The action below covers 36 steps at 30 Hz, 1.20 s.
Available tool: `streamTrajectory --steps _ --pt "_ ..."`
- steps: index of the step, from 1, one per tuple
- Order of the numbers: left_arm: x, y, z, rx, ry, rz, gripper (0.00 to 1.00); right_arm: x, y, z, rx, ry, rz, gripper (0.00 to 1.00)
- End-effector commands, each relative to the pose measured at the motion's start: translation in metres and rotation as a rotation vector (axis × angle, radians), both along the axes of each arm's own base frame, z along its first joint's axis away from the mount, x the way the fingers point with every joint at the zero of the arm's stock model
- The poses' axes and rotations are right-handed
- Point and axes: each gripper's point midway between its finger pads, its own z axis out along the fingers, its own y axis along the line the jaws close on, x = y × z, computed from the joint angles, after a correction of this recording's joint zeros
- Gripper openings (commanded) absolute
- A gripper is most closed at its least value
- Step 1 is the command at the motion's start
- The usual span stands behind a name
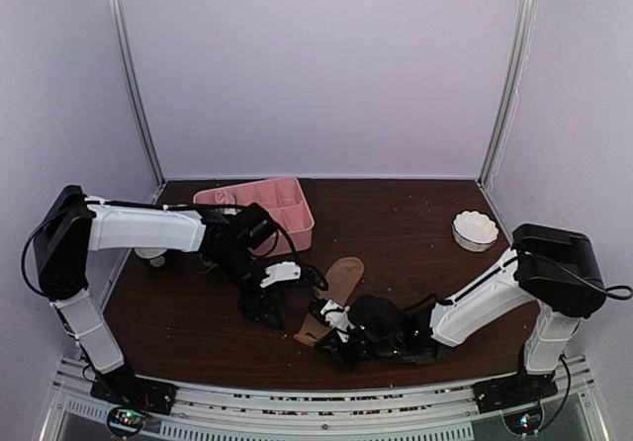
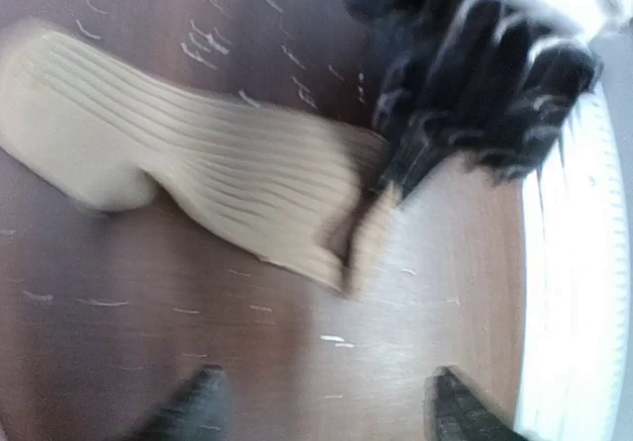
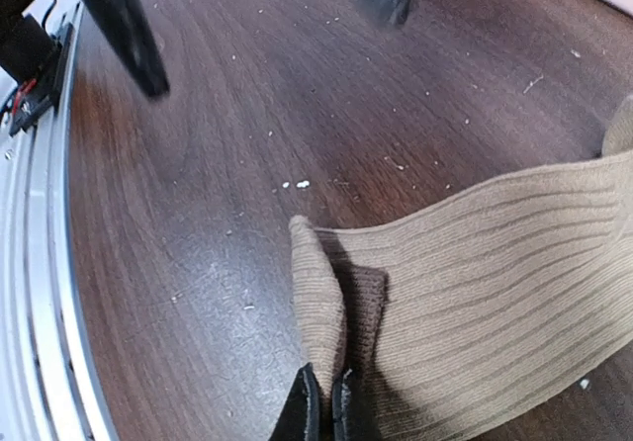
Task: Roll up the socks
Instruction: Roll the sock at the center of the board.
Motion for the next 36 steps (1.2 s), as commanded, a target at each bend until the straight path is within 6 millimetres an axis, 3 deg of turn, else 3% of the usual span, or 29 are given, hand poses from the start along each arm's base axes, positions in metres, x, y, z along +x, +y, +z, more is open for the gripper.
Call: streamTrajectory --steps 1,3,4,6,9,15,17,21,28,36 --pt "0.066 -0.011 0.054 -0.160 -0.360 0.163 0.96 -0.031 -0.041 -0.056 -0.149 0.273 -0.056 0.00" --pt "0.103 0.009 0.059 -0.163 -0.440 0.374 0.98 -0.034 -0.040 -0.059 -0.143 0.318 -0.070 0.00" --pt "0.101 0.011 0.055 -0.170 -0.414 0.345 0.98 -0.036 -0.039 -0.059 -0.133 0.342 -0.073 0.00" --pt "0.084 0.009 0.048 -0.162 -0.352 0.223 0.97 -0.035 -0.039 -0.060 -0.115 0.385 -0.100 0.00" --pt "0.059 0.004 0.049 -0.191 -0.437 0.096 0.94 -0.029 -0.041 -0.062 -0.080 0.467 -0.160 0.00" --pt "-0.015 -0.007 0.017 -0.175 -0.488 -0.235 0.80 -0.029 -0.057 -0.078 -0.104 0.569 -0.228 0.00" --pt "-0.025 -0.014 0.009 -0.168 -0.505 -0.294 0.75 -0.031 -0.062 -0.084 -0.123 0.592 -0.238 0.00" --pt "-0.023 -0.027 -0.007 -0.134 -0.542 -0.335 0.68 -0.035 -0.066 -0.093 -0.139 0.636 -0.252 0.00" --pt "-0.021 -0.041 -0.025 -0.087 -0.582 -0.416 0.42 -0.038 -0.077 -0.103 -0.155 0.687 -0.281 0.00" --pt "-0.024 -0.044 -0.045 -0.043 -0.579 -0.458 0.38 -0.037 -0.077 -0.102 -0.156 0.689 -0.272 0.00"
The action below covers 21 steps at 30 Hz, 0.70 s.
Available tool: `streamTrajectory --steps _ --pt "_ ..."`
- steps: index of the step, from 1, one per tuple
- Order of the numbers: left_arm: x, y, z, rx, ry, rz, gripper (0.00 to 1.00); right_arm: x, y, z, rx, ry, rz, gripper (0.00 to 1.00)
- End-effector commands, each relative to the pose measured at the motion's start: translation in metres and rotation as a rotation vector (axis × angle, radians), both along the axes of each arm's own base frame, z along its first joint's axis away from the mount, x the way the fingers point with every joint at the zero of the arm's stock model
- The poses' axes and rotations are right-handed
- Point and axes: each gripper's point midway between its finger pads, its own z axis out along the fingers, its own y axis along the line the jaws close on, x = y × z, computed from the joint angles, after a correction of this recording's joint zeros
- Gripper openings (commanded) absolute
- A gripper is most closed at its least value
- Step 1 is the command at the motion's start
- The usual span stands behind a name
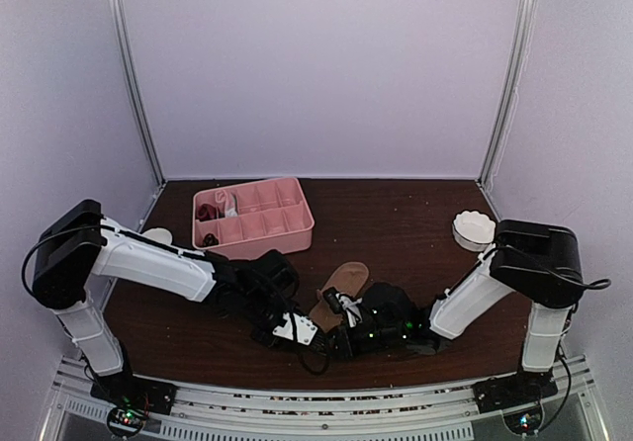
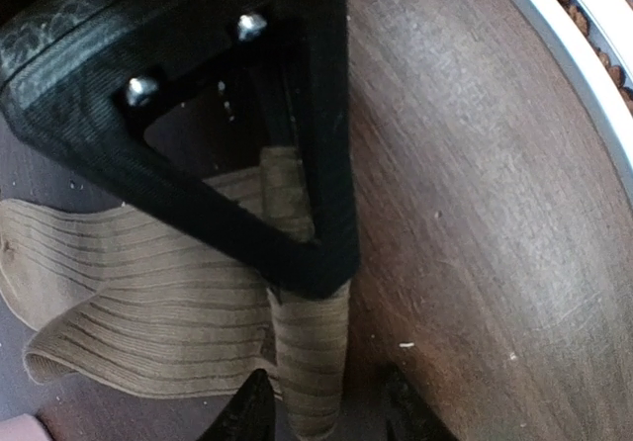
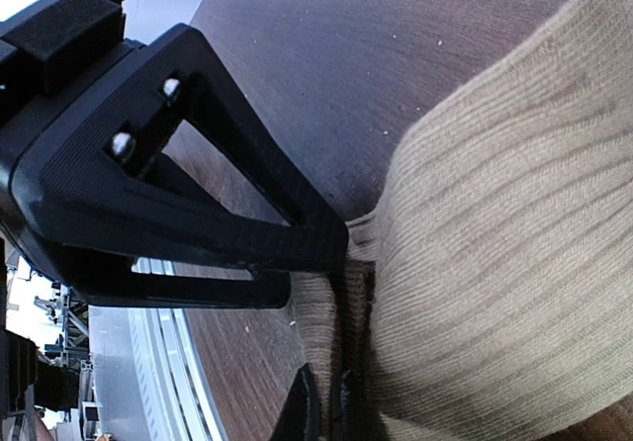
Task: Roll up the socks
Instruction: Roll the sock at the center of the board.
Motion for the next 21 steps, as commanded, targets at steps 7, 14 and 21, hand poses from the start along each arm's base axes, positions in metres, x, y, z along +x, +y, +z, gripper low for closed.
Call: streamTrajectory --steps 7,14,21 --pt "0.010 -0.009 -0.014 0.027 -0.050 -0.013 0.25 -0.034 -0.074 -0.089 -0.374 0.179 0.003 0.00" --pt "0.007 -0.007 -0.018 0.087 0.033 0.053 0.00 -0.018 -0.068 -0.061 -0.331 0.057 -0.015 0.15" --pt "-0.029 0.010 -0.010 0.156 0.282 0.090 0.00 0.019 -0.092 -0.017 -0.341 -0.221 -0.157 0.31"
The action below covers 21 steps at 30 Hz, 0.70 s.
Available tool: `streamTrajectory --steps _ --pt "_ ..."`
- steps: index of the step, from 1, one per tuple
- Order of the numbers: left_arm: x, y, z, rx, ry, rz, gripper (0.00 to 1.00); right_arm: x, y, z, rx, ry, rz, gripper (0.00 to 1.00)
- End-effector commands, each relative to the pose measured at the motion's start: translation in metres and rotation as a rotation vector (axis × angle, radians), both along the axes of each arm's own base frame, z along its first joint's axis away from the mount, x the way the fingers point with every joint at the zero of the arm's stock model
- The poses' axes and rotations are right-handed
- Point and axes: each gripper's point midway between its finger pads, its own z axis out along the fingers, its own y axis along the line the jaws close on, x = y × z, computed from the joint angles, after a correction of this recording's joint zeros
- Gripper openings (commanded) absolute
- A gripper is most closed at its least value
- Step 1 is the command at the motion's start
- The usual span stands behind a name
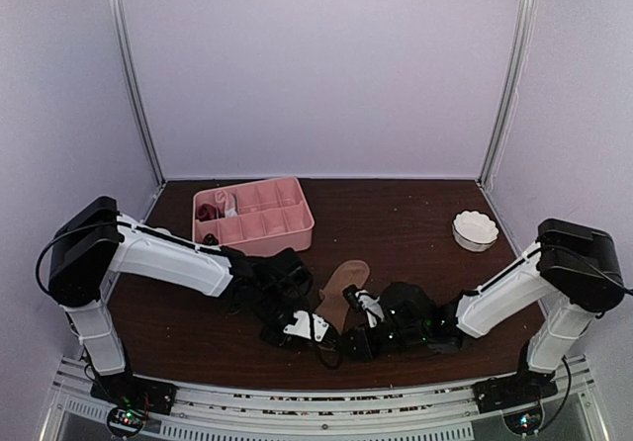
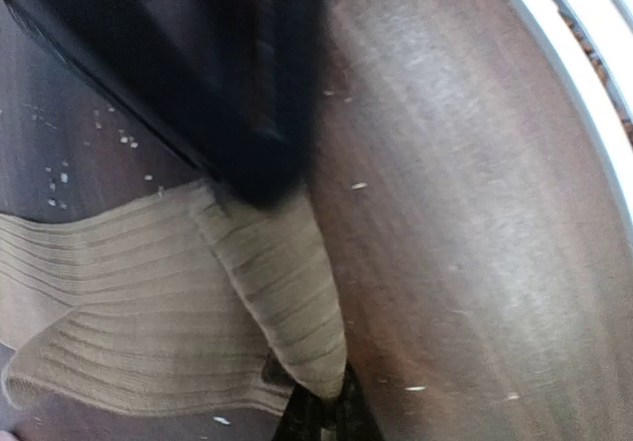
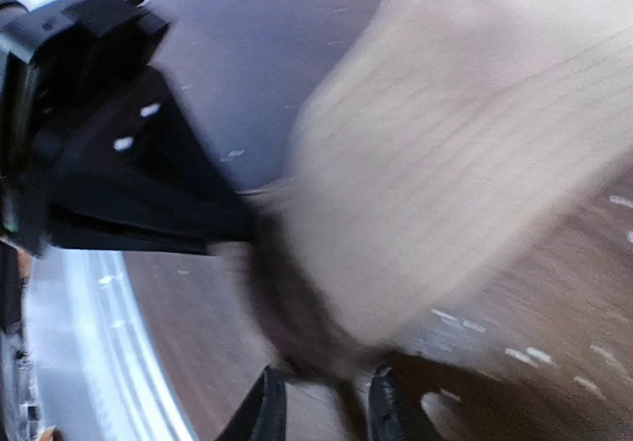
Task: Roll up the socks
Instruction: Roll the sock at the center of the board.
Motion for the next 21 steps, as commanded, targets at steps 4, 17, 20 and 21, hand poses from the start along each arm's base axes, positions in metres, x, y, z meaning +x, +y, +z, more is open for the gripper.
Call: streamTrajectory --steps 4,17,20,21 --pt "-0.042 0.035 -0.002 0.160 0.350 0.091 0.00 0.027 -0.066 0.004 -0.225 -0.272 -0.169 0.35" --pt "-0.045 0.028 0.009 0.257 0.600 0.178 0.00 0.045 -0.113 0.047 -0.354 -0.572 -0.442 0.13" --pt "-0.045 0.024 0.010 0.270 0.623 0.179 0.00 0.044 -0.117 0.032 -0.417 -0.548 -0.410 0.18" --pt "-0.045 0.024 0.009 0.281 0.637 0.182 0.00 0.041 -0.113 0.030 -0.423 -0.549 -0.376 0.20"
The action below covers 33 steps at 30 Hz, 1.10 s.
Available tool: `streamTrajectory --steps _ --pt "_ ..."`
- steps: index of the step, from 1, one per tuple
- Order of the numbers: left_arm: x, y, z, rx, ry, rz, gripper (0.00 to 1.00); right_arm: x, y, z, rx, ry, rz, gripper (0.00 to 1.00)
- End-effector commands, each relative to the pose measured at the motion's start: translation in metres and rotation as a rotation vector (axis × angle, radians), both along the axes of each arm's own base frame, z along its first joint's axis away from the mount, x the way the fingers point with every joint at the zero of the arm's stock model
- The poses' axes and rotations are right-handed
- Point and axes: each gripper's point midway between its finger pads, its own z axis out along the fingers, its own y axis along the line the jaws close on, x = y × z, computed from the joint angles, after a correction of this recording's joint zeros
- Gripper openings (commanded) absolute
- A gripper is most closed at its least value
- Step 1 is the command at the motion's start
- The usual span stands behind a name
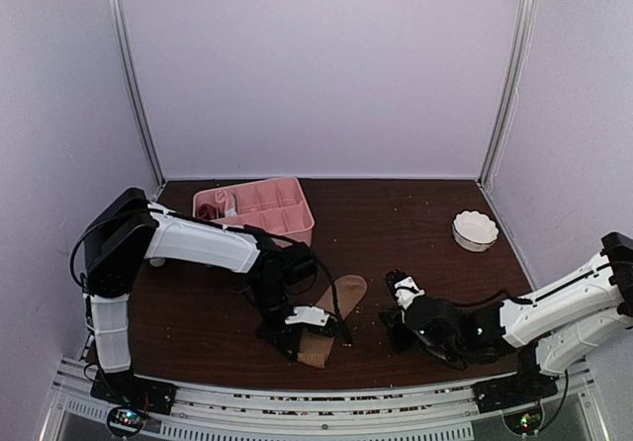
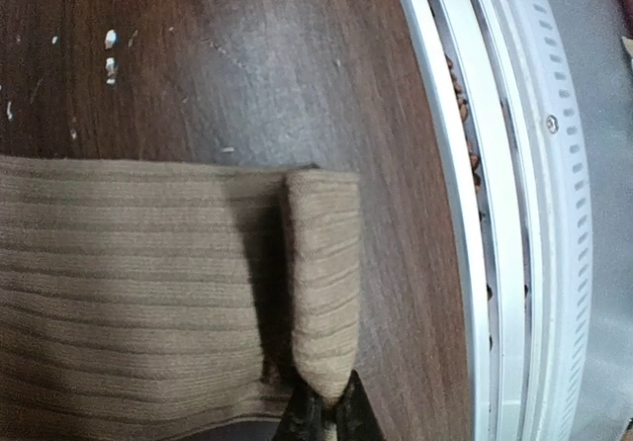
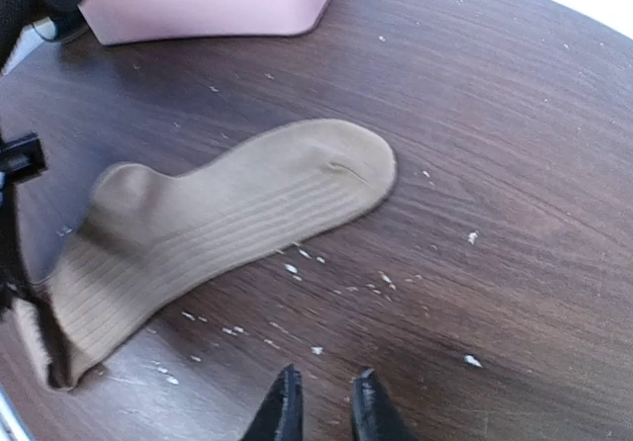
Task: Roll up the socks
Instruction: Roll the sock at the center of the board.
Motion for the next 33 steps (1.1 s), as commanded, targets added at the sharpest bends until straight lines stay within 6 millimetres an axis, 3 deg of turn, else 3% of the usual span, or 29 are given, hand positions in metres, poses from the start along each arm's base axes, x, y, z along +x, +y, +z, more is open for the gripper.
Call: streamTrajectory --steps 1,2,3,4,6,7,10,13,16,20,23,28,33 --pt "-0.007 -0.001 0.005 0.046 0.103 0.019 0.00 0.001 -0.018 -0.017 -0.125 -0.015 -0.036 0.20" --pt "-0.007 -0.001 0.005 0.056 0.117 0.021 0.00 -0.001 -0.019 -0.012 -0.143 -0.054 -0.039 0.24" --pt "-0.007 -0.001 0.003 0.065 0.131 0.025 0.00 -0.007 -0.020 -0.007 -0.165 -0.098 -0.038 0.34" --pt "-0.008 -0.002 0.004 0.074 0.148 0.029 0.00 -0.010 -0.021 -0.001 -0.180 -0.138 -0.047 0.50" --pt "-0.006 -0.002 0.003 0.088 0.181 0.045 0.00 -0.012 -0.028 0.008 -0.190 -0.183 -0.102 0.96" --pt "-0.005 -0.002 0.002 0.098 0.197 0.054 0.00 -0.010 -0.036 0.010 -0.190 -0.187 -0.151 1.00" --pt "-0.003 -0.003 0.002 0.107 0.235 0.084 0.00 -0.013 -0.036 -0.001 -0.110 -0.102 -0.167 1.00" --pt "-0.001 -0.004 0.003 0.113 0.278 0.113 0.00 -0.034 -0.012 -0.011 0.012 -0.024 0.013 0.99" --pt "0.002 -0.006 0.003 0.119 0.331 0.141 0.00 -0.051 -0.002 -0.014 0.017 -0.037 0.143 1.00" --pt "0.009 -0.010 0.005 0.129 0.405 0.180 0.00 -0.094 0.042 -0.003 -0.076 -0.176 0.469 1.00" --pt "0.012 -0.015 0.008 0.122 0.464 0.209 0.00 -0.101 0.069 -0.004 -0.205 -0.208 0.561 1.00" --pt "0.013 -0.014 0.007 0.134 0.504 0.235 0.00 -0.108 0.115 -0.006 -0.297 -0.280 0.685 0.90" --pt "0.012 -0.012 0.004 0.146 0.501 0.232 0.00 -0.098 0.138 -0.018 -0.383 -0.302 0.742 0.79"
